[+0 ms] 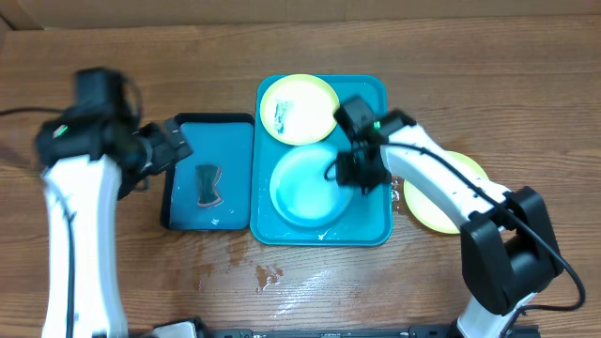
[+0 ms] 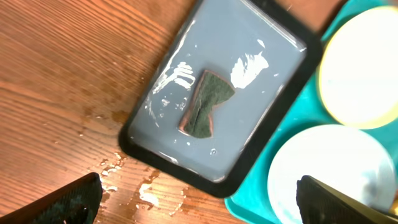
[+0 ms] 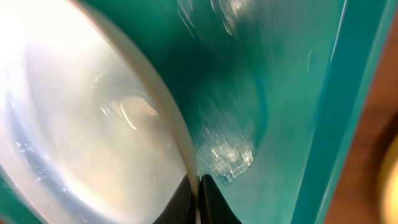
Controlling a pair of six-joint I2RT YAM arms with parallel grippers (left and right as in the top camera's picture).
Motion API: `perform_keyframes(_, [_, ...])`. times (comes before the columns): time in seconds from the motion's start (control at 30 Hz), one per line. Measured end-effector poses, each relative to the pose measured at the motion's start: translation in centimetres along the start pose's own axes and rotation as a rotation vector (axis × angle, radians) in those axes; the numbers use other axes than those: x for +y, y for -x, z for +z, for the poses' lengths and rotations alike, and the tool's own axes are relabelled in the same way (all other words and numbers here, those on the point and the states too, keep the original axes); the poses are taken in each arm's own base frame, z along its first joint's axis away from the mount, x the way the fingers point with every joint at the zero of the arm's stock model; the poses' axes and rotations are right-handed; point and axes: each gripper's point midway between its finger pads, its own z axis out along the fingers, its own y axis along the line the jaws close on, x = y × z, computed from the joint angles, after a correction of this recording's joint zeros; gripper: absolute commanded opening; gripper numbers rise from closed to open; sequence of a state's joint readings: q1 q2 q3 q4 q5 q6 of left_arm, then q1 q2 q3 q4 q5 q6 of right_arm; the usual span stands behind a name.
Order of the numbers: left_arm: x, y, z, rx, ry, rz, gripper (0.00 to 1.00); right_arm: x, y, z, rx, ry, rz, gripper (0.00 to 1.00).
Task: Clean dirty plates on tray and stack at the side
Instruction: 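Lift the white plate with the right gripper and tilt it over the black tray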
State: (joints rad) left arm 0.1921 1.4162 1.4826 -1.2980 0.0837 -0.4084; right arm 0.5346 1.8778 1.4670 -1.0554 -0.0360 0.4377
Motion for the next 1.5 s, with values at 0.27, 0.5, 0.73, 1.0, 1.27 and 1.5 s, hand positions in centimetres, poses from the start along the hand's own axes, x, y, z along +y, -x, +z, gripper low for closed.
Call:
perform_keyframes(0.27, [1.5,-1.4,-5.9,-0.136,-0.083,-0.021,0.99,9.4,7.1,-8.6,-0.437,0.051,-0.266,0.04])
perform_keyframes(0.5, [1.2,-3.3,-9.6,-0.235,-0.151,0.001,1.0,16.6,6.8,-10.4,-0.645,0.084,-0.389,0.04])
perform_keyframes(0.73, [2.0,-5.0,-11.2,-0.274,-0.135,0.001,1.0,18.0,6.0,-9.4,-0.731,-0.051,-0.415,0.04])
perform_keyframes(1.0, [2.3,-4.9,-11.0,-0.272,-0.115,-0.002,1.0,18.6,4.0,-11.4,-0.867,-0.233,-0.433,0.04])
perform_keyframes(1.27, [3.0,-4.7,-10.8,-0.271,-0.076,-0.001,1.0,18.8,2.1,-14.3,-1.015,-0.398,-0.422,0.04])
perform_keyframes(1.5, [3.2,-4.6,-10.6,-0.267,-0.065,0.008,1.0,17.5,2.4,-15.9,-1.081,-0.502,-0.377,0.04])
